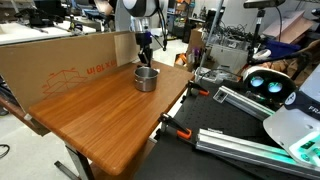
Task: Put the marker in the pot
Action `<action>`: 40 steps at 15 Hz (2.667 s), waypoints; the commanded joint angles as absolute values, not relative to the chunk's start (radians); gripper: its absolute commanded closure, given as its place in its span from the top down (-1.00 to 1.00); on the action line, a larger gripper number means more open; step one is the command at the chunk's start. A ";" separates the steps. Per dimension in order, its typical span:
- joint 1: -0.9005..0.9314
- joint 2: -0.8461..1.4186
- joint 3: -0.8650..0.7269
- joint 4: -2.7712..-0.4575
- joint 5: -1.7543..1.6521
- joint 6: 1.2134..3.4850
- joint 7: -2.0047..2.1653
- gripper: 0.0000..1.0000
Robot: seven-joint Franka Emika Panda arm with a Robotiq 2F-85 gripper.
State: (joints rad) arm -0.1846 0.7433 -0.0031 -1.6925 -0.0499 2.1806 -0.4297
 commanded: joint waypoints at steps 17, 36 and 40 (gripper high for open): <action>-0.072 0.560 -0.023 -1.822 -0.174 2.422 -0.295 -0.90; 0.128 0.330 -0.050 -2.144 -0.515 2.655 -0.016 -0.90; 0.159 0.298 -0.075 -2.230 -0.629 2.788 0.078 -0.90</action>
State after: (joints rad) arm 0.1256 0.3409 -0.0308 -2.1569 -0.5410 2.6868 0.0045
